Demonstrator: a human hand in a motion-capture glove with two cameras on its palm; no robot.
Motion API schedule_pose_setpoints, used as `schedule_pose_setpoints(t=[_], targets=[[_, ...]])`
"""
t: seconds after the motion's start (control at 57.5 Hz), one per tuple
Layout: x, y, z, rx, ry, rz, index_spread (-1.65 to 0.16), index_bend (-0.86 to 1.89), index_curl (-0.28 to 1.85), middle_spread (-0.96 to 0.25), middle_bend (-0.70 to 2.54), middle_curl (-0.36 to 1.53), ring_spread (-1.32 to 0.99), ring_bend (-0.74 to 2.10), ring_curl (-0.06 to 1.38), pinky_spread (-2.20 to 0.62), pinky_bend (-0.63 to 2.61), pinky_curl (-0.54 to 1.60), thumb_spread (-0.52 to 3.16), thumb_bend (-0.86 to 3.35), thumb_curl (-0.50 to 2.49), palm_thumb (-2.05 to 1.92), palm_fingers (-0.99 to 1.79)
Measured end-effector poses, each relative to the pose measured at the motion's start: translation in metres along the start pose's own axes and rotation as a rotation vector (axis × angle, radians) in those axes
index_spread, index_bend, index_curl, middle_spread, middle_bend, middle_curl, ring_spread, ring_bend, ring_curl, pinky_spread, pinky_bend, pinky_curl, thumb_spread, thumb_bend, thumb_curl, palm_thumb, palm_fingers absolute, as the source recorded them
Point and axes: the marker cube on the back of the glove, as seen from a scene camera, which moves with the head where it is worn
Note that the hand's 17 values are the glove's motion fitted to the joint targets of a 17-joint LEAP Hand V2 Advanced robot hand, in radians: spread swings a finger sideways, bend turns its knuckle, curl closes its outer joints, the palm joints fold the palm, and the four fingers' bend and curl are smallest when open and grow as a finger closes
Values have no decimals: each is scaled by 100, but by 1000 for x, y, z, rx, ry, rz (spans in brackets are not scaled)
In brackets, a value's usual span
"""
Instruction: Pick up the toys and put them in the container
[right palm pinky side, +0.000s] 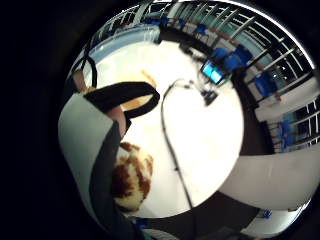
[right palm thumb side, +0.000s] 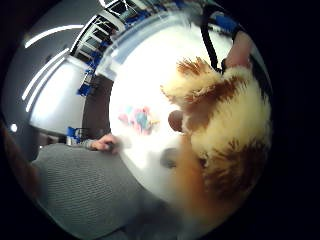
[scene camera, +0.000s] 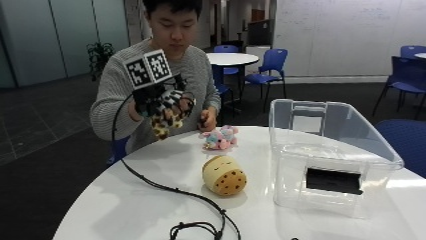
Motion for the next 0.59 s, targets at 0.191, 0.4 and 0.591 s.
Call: schedule_pose_setpoints(t=[0.191,0.4,0.591], targets=[[-7,-30,-15,16,2,-47,-36,46,63,-28,71,57,-51,95,51,-38,83,40,69,10,79,60,99],[-92,-127,-5,12,-216,-236,-35,46,72,-28,72,62,-51,96,55,-39,87,42,62,7,87,59,96],[-174,-267,29,45,21,-301,-36,41,79,-28,72,66,-52,98,58,-38,91,44,61,5,94,59,90]])
